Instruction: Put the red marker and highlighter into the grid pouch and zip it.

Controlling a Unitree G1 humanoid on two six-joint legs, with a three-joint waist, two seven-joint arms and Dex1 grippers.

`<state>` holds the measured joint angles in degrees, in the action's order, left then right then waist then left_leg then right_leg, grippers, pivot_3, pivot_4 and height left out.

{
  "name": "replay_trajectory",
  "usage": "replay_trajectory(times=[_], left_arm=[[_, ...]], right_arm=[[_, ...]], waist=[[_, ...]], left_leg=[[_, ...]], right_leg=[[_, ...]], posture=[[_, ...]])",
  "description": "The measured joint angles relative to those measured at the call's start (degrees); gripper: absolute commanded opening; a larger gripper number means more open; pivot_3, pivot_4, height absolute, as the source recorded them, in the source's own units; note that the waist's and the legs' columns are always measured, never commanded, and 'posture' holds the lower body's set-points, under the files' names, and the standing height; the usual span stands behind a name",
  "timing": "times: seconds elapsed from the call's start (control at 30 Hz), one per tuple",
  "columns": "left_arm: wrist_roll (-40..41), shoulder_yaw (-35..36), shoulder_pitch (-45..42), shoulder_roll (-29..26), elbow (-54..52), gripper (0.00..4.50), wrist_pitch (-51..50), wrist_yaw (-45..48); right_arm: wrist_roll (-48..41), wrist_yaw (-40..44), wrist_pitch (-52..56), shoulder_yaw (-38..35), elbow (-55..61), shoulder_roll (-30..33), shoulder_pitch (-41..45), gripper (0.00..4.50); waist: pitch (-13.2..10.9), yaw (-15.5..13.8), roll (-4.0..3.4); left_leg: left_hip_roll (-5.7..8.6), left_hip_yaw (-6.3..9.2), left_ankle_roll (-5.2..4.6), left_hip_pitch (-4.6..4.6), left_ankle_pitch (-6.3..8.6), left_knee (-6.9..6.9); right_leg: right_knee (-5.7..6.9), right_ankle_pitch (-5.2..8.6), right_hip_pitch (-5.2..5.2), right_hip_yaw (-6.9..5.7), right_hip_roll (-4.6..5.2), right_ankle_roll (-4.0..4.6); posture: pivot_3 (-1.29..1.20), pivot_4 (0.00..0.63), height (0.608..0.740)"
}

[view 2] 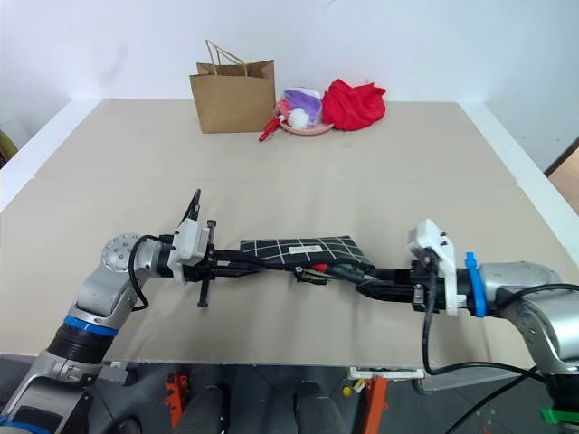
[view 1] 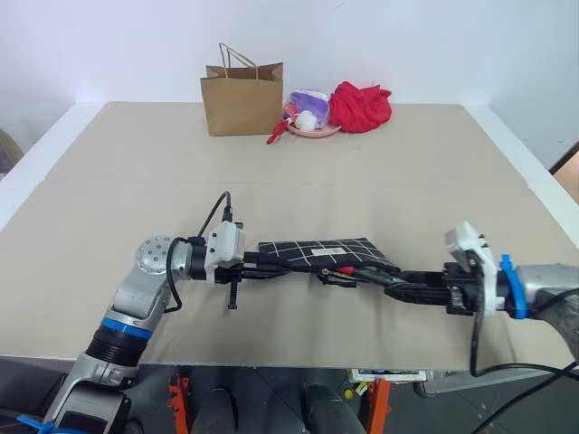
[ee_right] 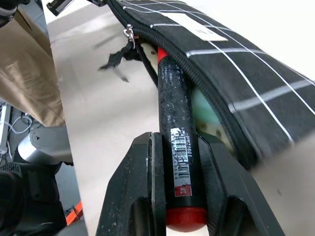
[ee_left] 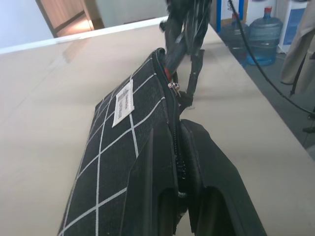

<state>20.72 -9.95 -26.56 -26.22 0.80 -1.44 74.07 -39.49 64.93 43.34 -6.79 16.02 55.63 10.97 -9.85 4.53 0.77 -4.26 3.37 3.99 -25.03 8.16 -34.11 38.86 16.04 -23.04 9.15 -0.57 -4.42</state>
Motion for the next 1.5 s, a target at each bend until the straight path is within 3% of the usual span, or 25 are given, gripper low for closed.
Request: replay_trajectory(times=[0.1,0.17,0.4,0.6,0.77,0.9,1.3,1.47,1.5], left_arm=[[0.0,-0.4,0.0,0.2,-0.1,0.0,0.0,-0.3],[0.0,-0.4,0.1,0.2,-0.3,0.0,0.0,-0.6],[0.0,-0.4,0.7,0.1,-0.9,0.0,-0.2,-1.3],[0.0,-0.3,1.1,-1.2,-1.1,0.0,-0.3,-1.6],[0.5,-0.1,-0.3,-1.3,0.0,0.0,-1.0,-1.6],[1.3,0.8,-2.0,-1.1,0.8,0.0,-1.4,-1.5],[2.0,0.9,-2.3,-0.9,1.0,0.0,-1.6,-1.4],[2.3,0.8,-2.3,-0.1,0.2,0.0,-3.4,-1.5],[2.3,0.7,-2.2,0.0,0.0,0.0,-3.6,-1.5]], right_arm=[[0.0,-1.2,1.6,2.0,0.1,-1.6,2.6,0.61],[0.0,-1.6,2.9,3.5,0.0,-2.0,4.3,1.71],[-0.5,-0.6,3.5,3.4,-0.6,-2.8,6.0,4.38],[-3.6,7.7,3.5,-7.2,-3.5,5.0,-3.1,4.38],[-2.3,10.0,-4.8,-10.1,0.1,3.2,-5.6,4.38],[-1.4,8.3,-11.2,-7.5,5.2,-3.2,-5.4,4.38],[-0.9,7.2,-13.5,-6.9,5.4,-3.6,-5.3,4.38],[11.1,3.3,-31.1,5.6,3.8,-18.8,1.4,4.38],[12.3,3.3,-32.6,7.3,3.5,-19.3,1.4,4.38]], waist=[[0.0,0.0,0.0],[0.0,0.0,0.0],[0.0,-0.1,0.0],[0.0,-0.5,0.01],[0.0,0.2,0.01],[0.0,0.2,0.02],[0.0,-0.1,0.03],[-0.1,0.8,0.14],[-0.1,0.8,0.1]], left_leg=[[0.0,0.0,0.0,-0.03,0.0,0.0],[0.0,0.0,0.0,-0.03,0.0,0.02],[0.0,0.0,0.0,-0.04,0.0,0.07],[0.05,0.0,0.0,-0.05,0.01,0.06],[0.03,0.0,-0.01,0.08,0.01,0.06],[0.05,0.0,0.02,0.02,-0.01,-0.03],[0.06,0.01,0.02,-0.03,0.0,0.04],[0.01,0.04,0.03,0.09,-0.01,0.07],[0.02,0.04,0.06,0.04,-0.03,0.06]], right_leg=[[0.0,-0.03,-0.02,0.01,0.01,-0.06],[0.0,-0.05,-0.02,0.0,0.0,-0.11],[0.0,-0.06,-0.03,-0.01,0.0,-0.18],[-0.01,-0.02,-0.02,-0.01,0.05,-0.21],[0.05,-0.02,-0.02,-0.01,0.0,-0.02],[0.04,-0.03,-0.01,0.01,0.04,-0.02],[0.01,-0.05,-0.01,0.0,0.06,-0.19],[0.09,-0.08,-0.02,-0.03,-0.02,-0.04],[0.09,-0.08,-0.03,-0.02,-0.01,-0.06]], posture=[[0.0,0.15,0.74],[0.0,0.15,0.74],[0.0,0.15,0.74],[0.0,0.15,0.74],[0.0,0.15,0.74],[0.0,0.15,0.74],[0.0,0.15,0.74],[0.0,0.15,0.74],[0.0,0.15,0.74]])
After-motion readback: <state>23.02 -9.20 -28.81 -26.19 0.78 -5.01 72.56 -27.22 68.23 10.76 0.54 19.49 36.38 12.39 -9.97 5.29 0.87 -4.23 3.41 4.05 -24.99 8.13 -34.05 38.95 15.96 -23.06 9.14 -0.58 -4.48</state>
